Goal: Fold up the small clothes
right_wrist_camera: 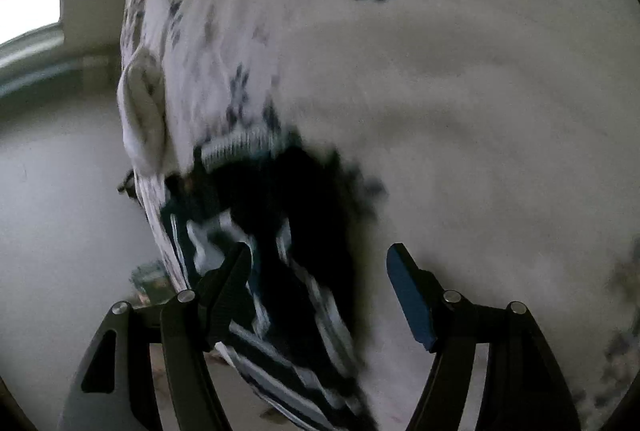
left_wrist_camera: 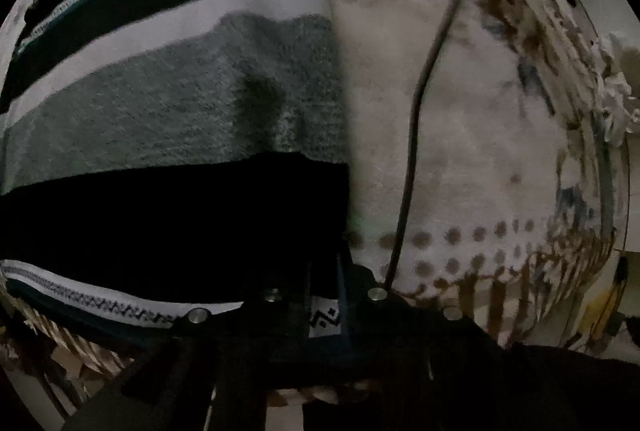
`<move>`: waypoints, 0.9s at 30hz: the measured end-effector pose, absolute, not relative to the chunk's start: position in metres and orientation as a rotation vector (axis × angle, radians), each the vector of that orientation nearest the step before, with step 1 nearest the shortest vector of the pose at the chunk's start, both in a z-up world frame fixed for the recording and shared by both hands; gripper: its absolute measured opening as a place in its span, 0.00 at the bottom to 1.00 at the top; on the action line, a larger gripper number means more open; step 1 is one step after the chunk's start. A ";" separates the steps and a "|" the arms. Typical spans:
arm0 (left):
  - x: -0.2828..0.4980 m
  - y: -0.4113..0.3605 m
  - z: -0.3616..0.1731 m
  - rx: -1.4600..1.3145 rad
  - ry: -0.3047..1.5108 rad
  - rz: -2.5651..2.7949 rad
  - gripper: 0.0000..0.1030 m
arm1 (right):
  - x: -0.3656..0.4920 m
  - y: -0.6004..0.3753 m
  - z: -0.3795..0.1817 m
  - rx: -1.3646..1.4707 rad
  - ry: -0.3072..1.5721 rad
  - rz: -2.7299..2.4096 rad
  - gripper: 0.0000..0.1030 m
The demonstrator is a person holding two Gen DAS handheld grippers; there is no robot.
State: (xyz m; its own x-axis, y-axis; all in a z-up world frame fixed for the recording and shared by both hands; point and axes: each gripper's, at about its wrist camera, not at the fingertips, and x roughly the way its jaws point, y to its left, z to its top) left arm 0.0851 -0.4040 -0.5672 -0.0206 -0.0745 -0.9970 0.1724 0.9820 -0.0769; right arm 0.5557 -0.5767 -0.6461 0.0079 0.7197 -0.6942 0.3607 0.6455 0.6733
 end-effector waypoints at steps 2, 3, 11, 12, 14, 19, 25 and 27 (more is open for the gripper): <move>0.084 -0.404 -0.555 0.070 1.567 -0.204 0.07 | 0.571 -0.562 -0.660 0.936 1.598 0.336 0.34; 0.084 -0.403 -0.546 0.069 1.549 -0.203 0.07 | 0.576 -0.555 -0.663 0.922 1.604 0.324 0.10; 0.085 -0.358 -0.469 0.000 1.394 -0.177 0.06 | 0.593 -0.504 -0.605 0.658 1.574 0.283 0.08; 0.087 -0.343 -0.459 -0.025 1.374 -0.156 0.06 | 0.595 -0.495 -0.590 0.649 1.561 0.295 0.08; 0.091 -0.303 -0.448 -0.077 1.345 -0.131 0.06 | 0.590 -0.485 -0.559 0.631 1.539 0.318 0.08; 0.091 -0.208 -0.418 -0.203 1.287 -0.068 0.06 | 0.600 -0.410 -0.488 0.562 1.472 0.327 0.08; 0.089 -0.091 -0.432 -0.365 1.294 -0.032 0.06 | 0.602 -0.301 -0.434 0.493 1.441 0.298 0.08; 0.087 -0.054 -0.443 -0.403 1.298 -0.005 0.06 | 0.606 -0.246 -0.432 0.445 1.446 0.290 0.08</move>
